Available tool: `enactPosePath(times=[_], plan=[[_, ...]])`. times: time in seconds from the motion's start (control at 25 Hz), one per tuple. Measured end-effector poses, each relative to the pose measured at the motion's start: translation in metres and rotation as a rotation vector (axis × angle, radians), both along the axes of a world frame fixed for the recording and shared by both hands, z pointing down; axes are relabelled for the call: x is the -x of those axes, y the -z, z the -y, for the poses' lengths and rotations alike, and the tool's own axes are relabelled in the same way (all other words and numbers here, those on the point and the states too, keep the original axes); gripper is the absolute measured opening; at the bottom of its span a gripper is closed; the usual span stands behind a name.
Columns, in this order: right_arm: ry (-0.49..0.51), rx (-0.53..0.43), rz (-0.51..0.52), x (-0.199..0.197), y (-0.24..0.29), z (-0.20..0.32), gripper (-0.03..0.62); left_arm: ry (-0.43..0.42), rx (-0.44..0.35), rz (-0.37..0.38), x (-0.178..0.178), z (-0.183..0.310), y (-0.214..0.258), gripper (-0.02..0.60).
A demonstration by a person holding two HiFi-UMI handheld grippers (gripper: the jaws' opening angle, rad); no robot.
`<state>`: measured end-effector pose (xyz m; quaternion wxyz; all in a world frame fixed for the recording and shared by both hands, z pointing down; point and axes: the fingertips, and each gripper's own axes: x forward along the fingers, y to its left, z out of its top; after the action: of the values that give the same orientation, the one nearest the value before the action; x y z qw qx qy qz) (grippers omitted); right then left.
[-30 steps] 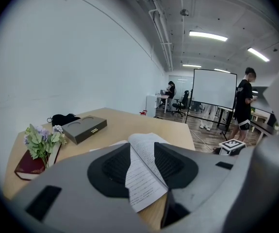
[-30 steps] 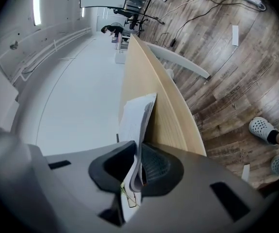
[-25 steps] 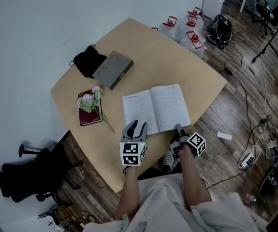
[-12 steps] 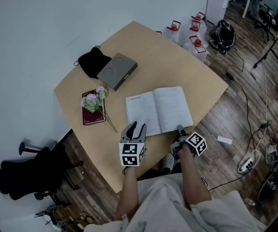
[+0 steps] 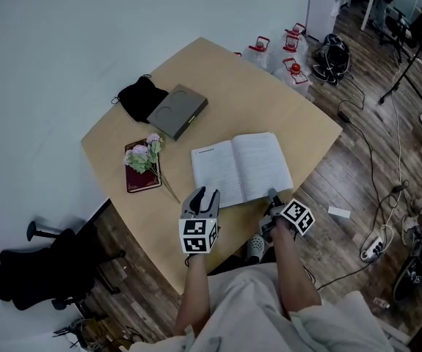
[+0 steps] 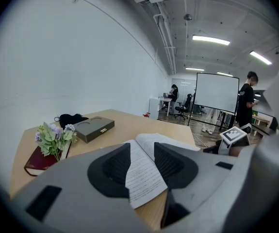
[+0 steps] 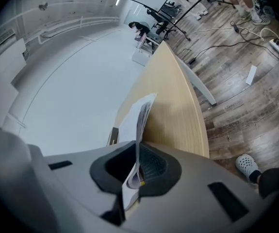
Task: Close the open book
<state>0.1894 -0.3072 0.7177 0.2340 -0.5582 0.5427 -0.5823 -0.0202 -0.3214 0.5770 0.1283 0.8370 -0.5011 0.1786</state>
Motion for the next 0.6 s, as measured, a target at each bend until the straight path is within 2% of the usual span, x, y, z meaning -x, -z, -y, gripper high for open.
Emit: enactPosePath(times=[0.2,0.4,0.6], plan=[[0.035,-0.019,-0.076,0.008,0.016,0.0,0.028,0.012,0.001,-0.02,0.019,-0.007,0.007,0.161],[0.028,-0.039,-0.135,0.015,0.029,-0.003,0.028,0.025,0.002,-0.016,0.047,-0.015,0.015,0.16],[0.049,-0.057,-0.235,0.026,0.041,-0.002,0.029,0.038,0.004,-0.03,0.069,-0.021,0.017,0.16]])
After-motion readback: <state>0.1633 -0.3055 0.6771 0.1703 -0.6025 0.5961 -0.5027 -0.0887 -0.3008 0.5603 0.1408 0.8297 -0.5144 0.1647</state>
